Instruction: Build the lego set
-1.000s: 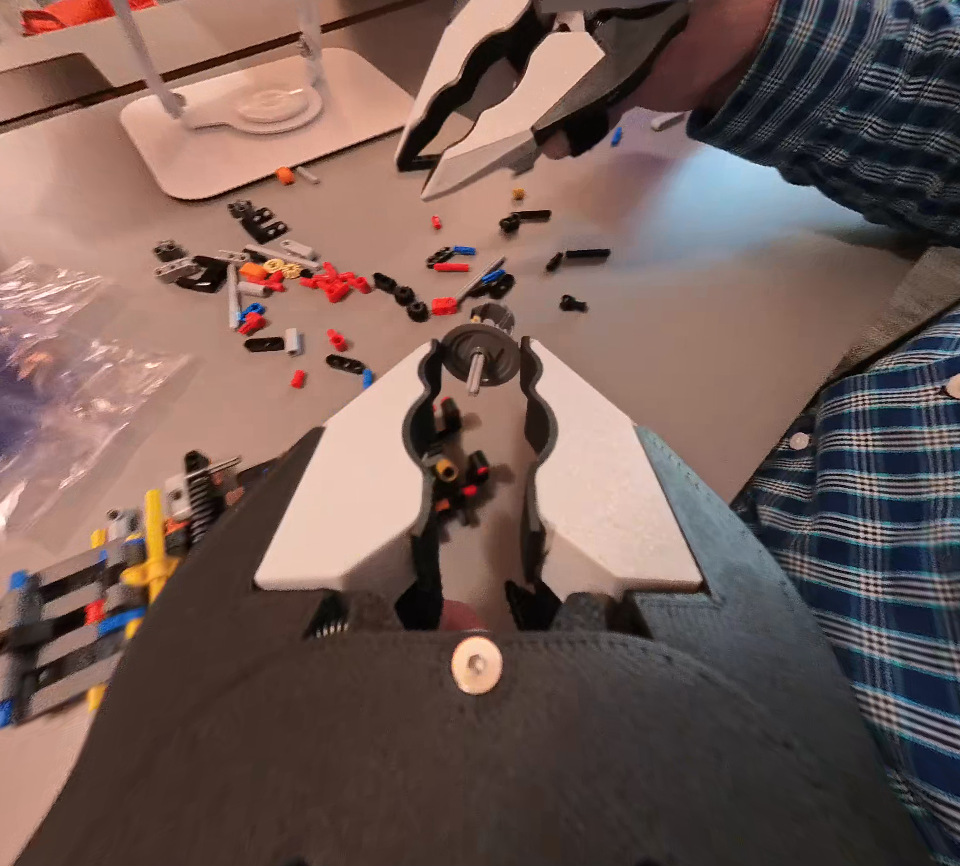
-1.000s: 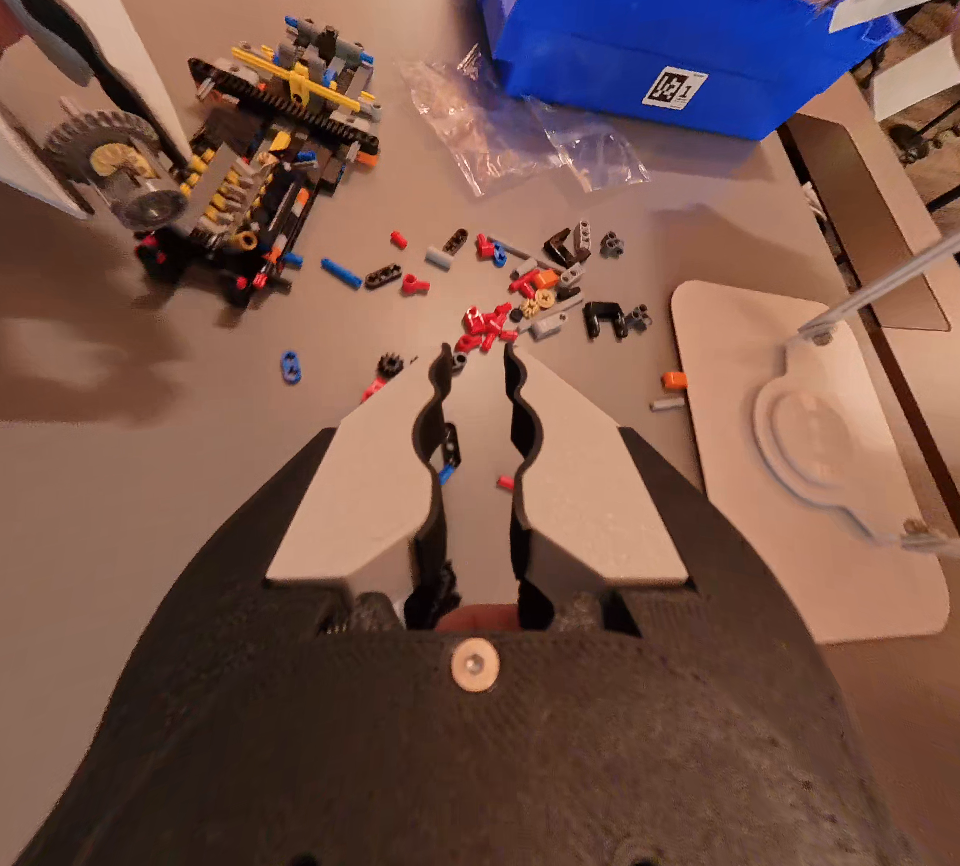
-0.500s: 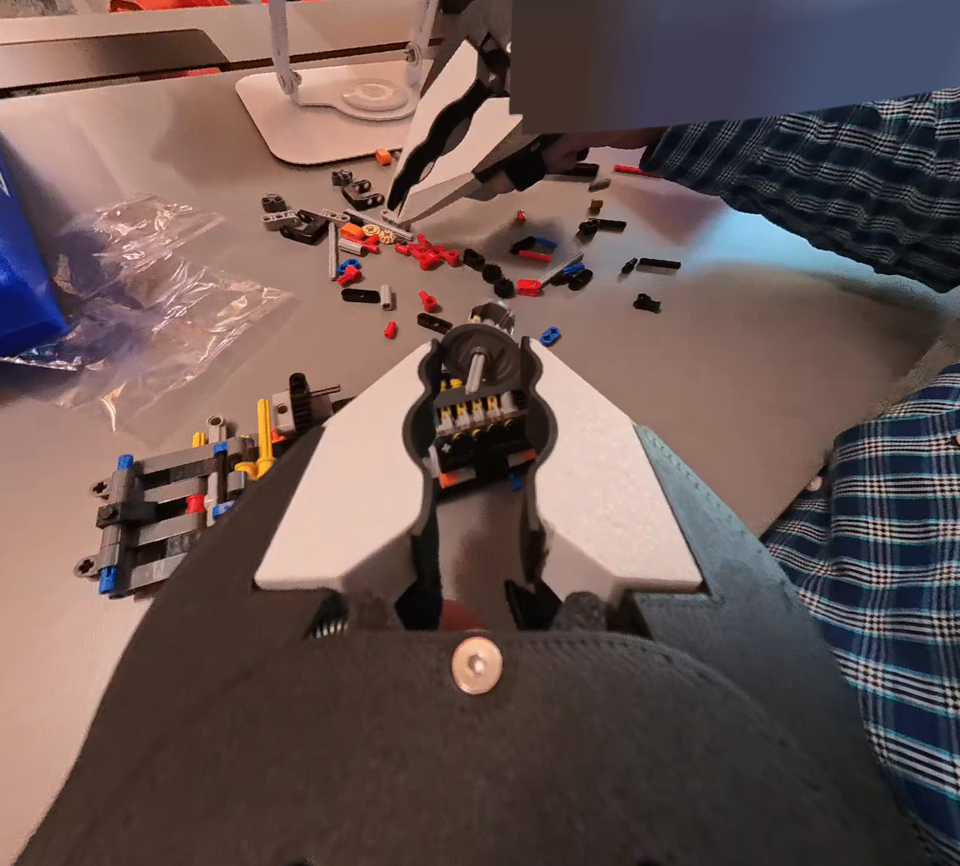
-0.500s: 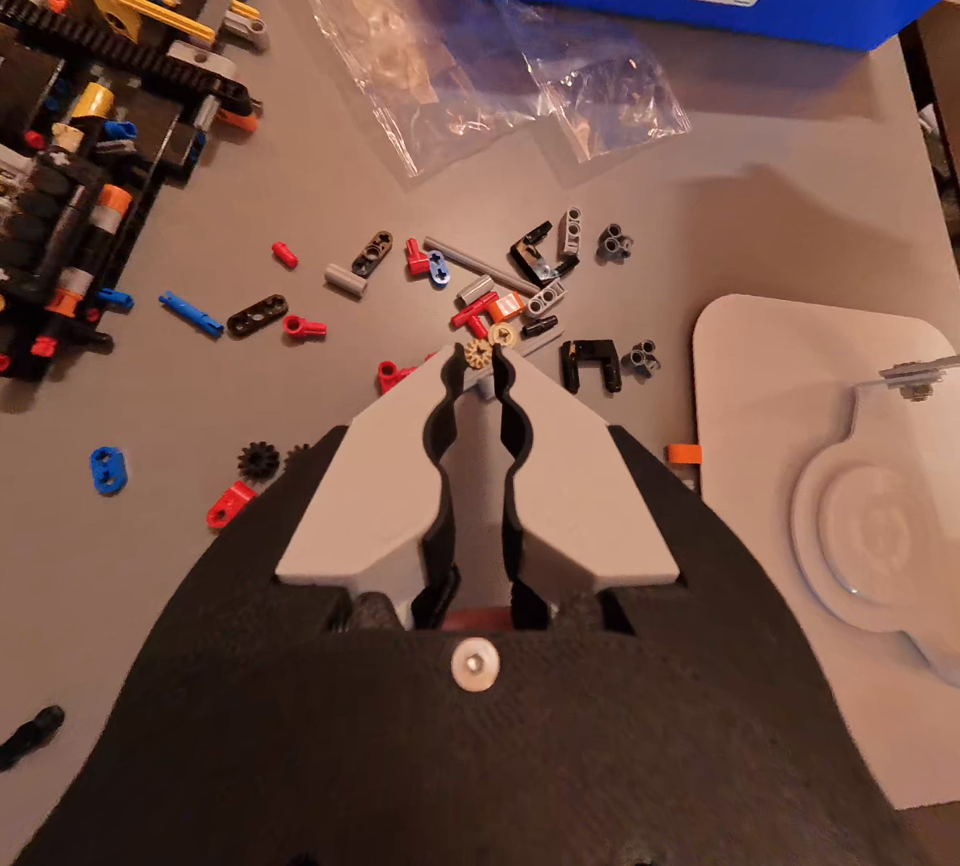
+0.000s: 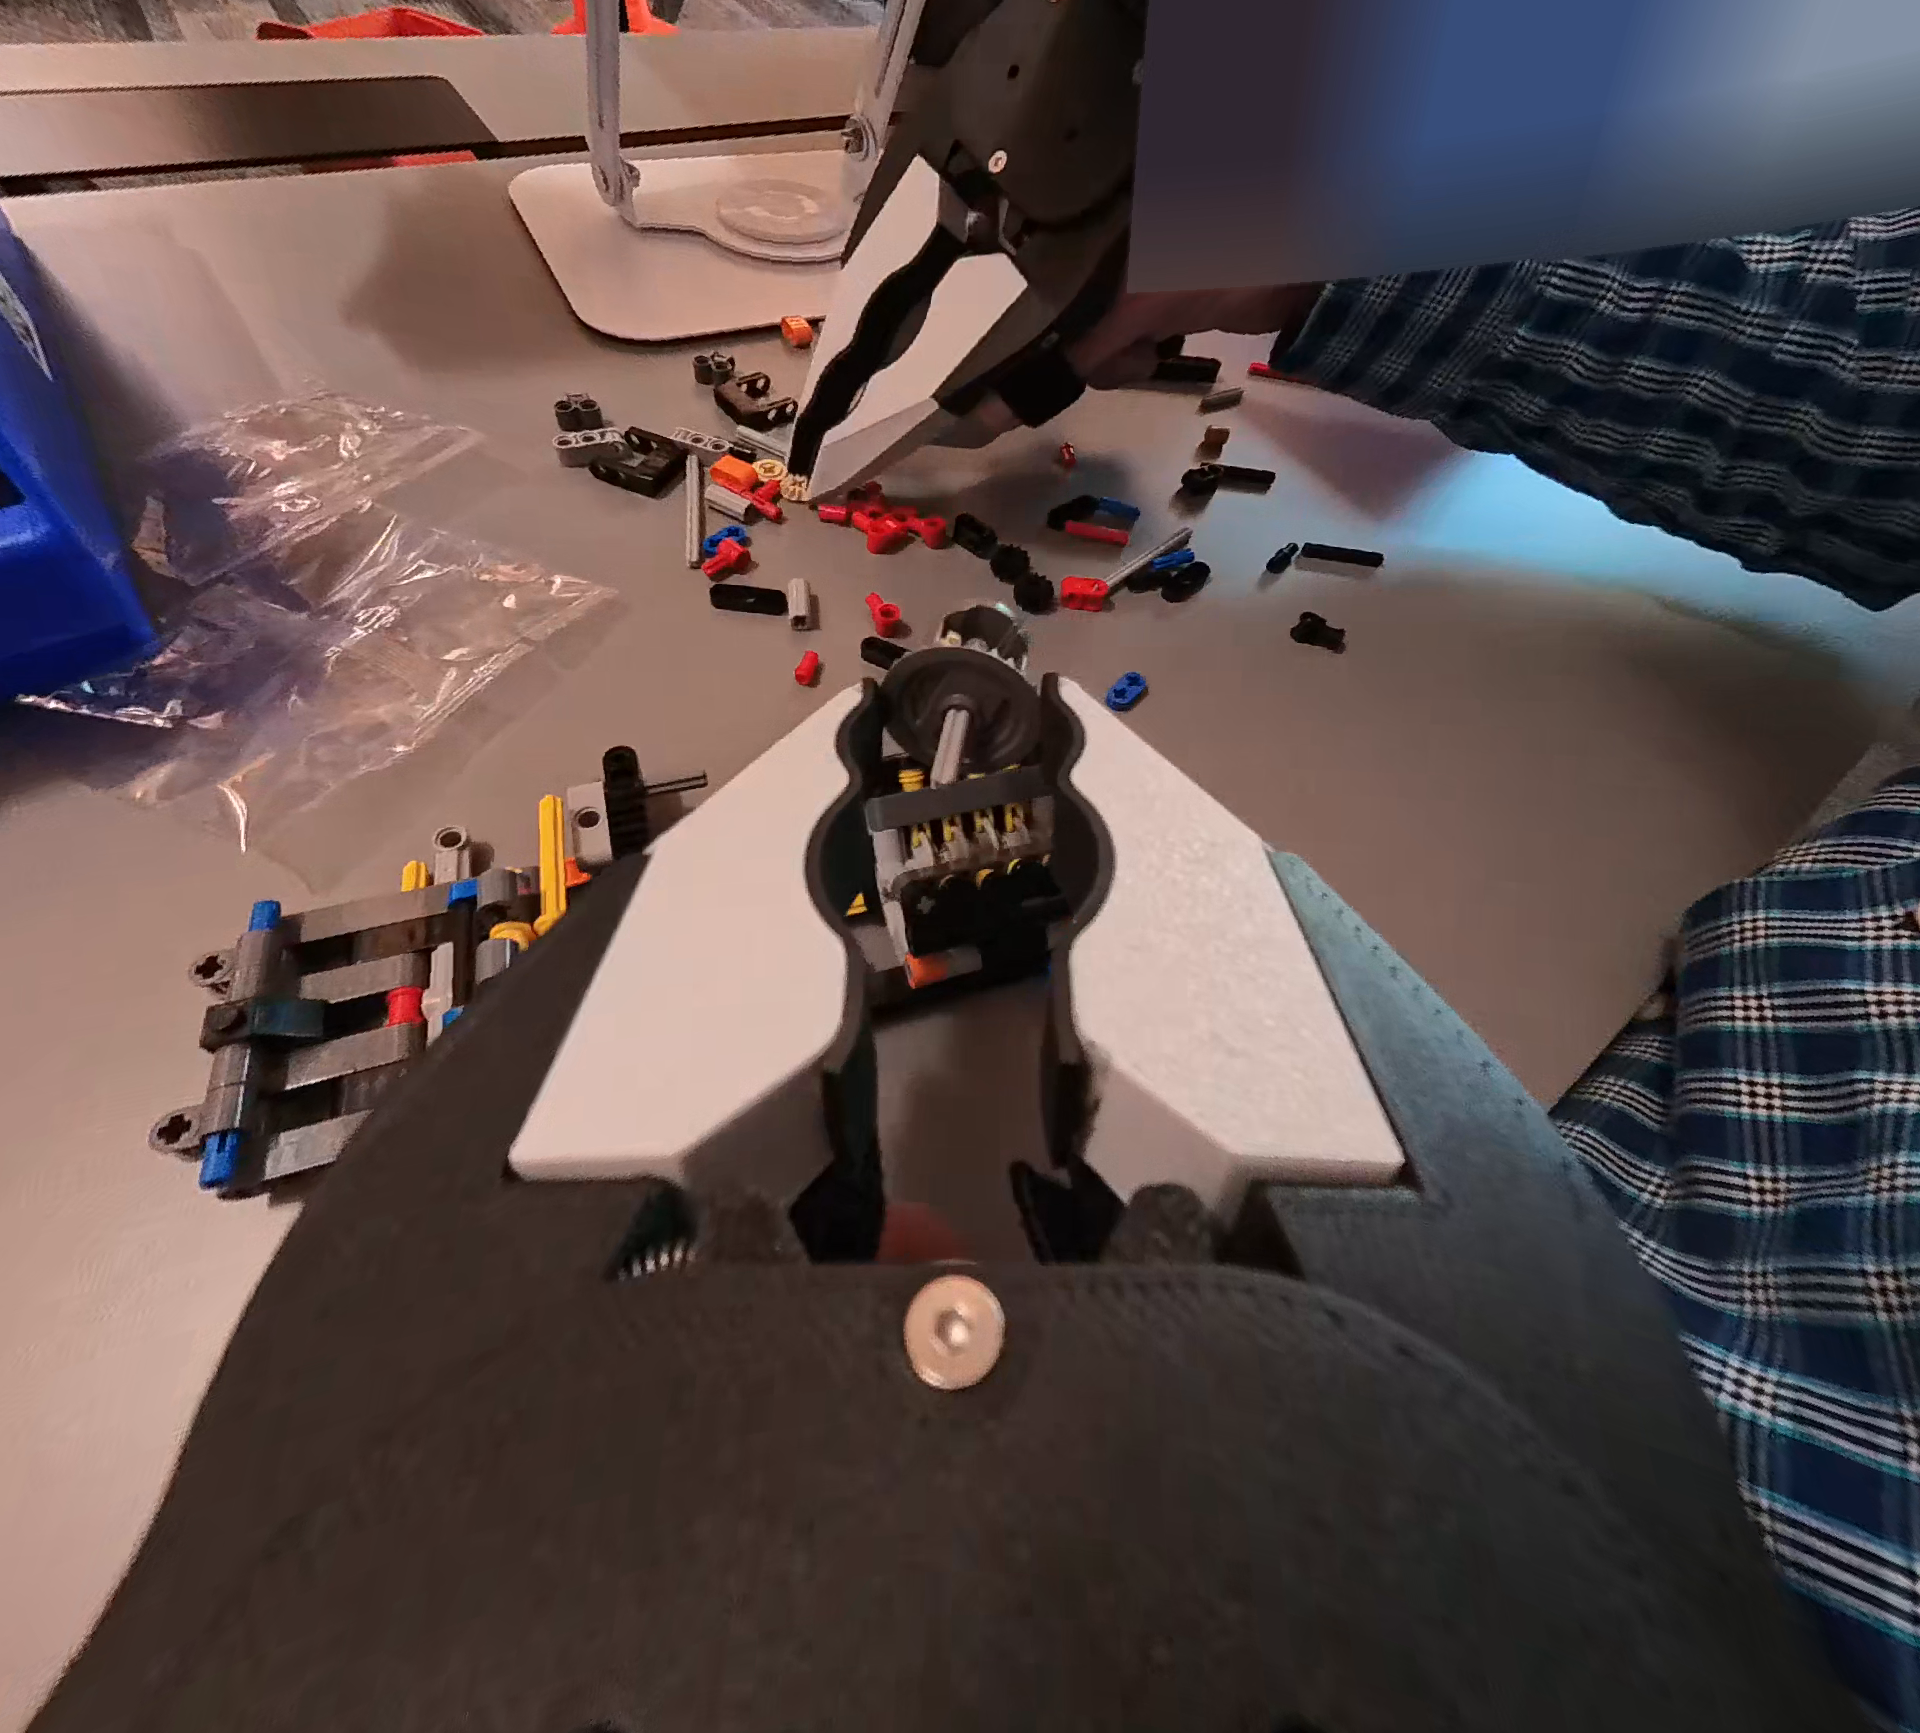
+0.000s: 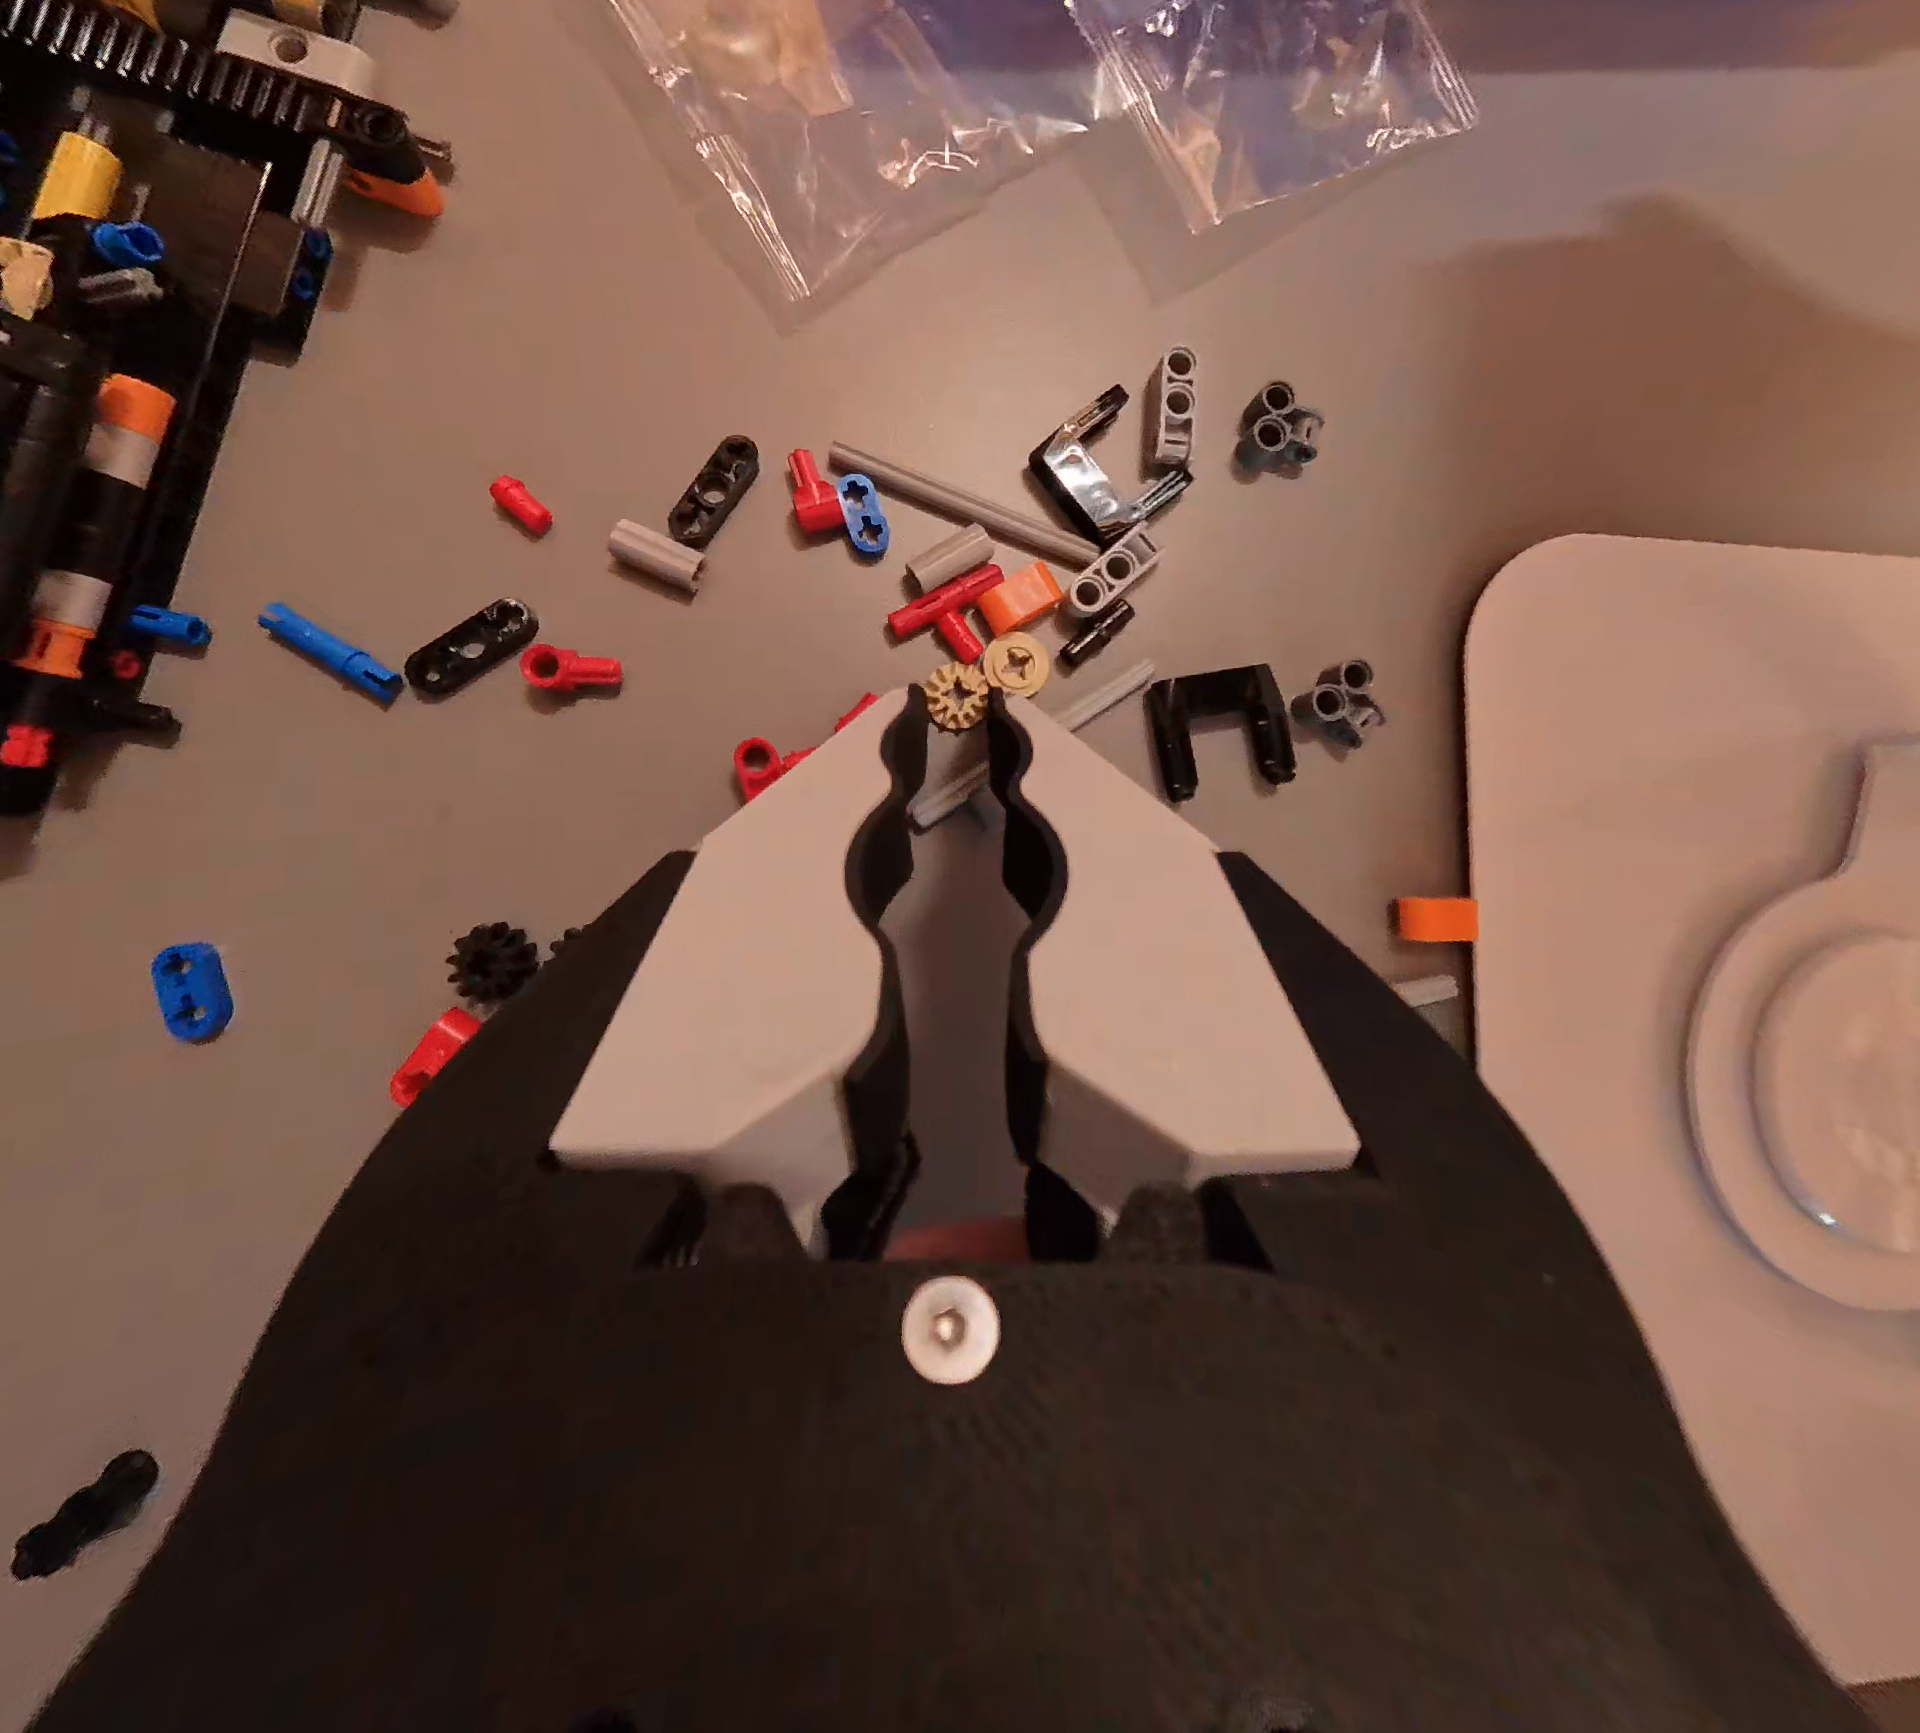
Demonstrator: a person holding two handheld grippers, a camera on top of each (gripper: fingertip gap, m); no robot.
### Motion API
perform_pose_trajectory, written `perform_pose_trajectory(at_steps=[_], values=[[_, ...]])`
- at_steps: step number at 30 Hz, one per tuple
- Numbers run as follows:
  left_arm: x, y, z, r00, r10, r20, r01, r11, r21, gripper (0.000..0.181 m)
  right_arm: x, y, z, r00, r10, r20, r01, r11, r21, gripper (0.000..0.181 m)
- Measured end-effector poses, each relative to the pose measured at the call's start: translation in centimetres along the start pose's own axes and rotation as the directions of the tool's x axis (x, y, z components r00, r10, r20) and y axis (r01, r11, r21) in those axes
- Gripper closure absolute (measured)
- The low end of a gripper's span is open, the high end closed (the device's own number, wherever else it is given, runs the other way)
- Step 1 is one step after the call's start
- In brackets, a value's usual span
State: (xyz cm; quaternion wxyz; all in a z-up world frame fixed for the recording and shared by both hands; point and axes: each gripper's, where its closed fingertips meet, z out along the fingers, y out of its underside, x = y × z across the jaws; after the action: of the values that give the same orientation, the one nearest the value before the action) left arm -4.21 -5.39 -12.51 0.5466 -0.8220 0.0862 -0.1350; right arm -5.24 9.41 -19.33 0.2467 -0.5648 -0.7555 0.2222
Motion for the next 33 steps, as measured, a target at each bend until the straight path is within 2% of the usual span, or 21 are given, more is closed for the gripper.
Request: perform_pose_trajectory(at_steps=[8,12,16,22,25,33], values=[[0.0,0.0,0.0,1.0,-0.006,-0.002,0.007,1.0,0.018,0.153,-0.3,0.0,-0.4,1.0,-0.018,-0.021,0.018,1.0,0.019,0.174],[0.3,0.0,0.0,1.0,0.023,0.009,-0.024,1.0,0.009,0.153,-1.4,-0.1,-2.4,0.998,-0.046,-0.046,0.049,0.997,0.053,0.173],[1.6,0.0,0.2,0.997,0.073,-0.004,-0.073,0.997,-0.017,0.153,-4.1,0.4,-5.5,0.996,-0.072,-0.049,0.076,0.994,0.084,0.174],[5.8,0.1,1.7,0.988,0.138,-0.068,-0.142,0.989,-0.05,0.153,-9.1,3.0,-9.7,0.997,-0.069,-0.045,0.073,0.992,0.101,0.174],[8.4,0.9,2.9,0.985,0.126,-0.115,-0.135,0.988,-0.078,0.153,-11.0,4.7,-11.2,0.998,-0.037,-0.045,0.041,0.993,0.107,0.174],[12.6,3.9,5.9,0.982,0.037,-0.183,-0.078,0.971,-0.225,0.153,-14.7,9.5,-12.9,0.998,0.016,-0.055,-0.012,0.998,0.068,0.174]])
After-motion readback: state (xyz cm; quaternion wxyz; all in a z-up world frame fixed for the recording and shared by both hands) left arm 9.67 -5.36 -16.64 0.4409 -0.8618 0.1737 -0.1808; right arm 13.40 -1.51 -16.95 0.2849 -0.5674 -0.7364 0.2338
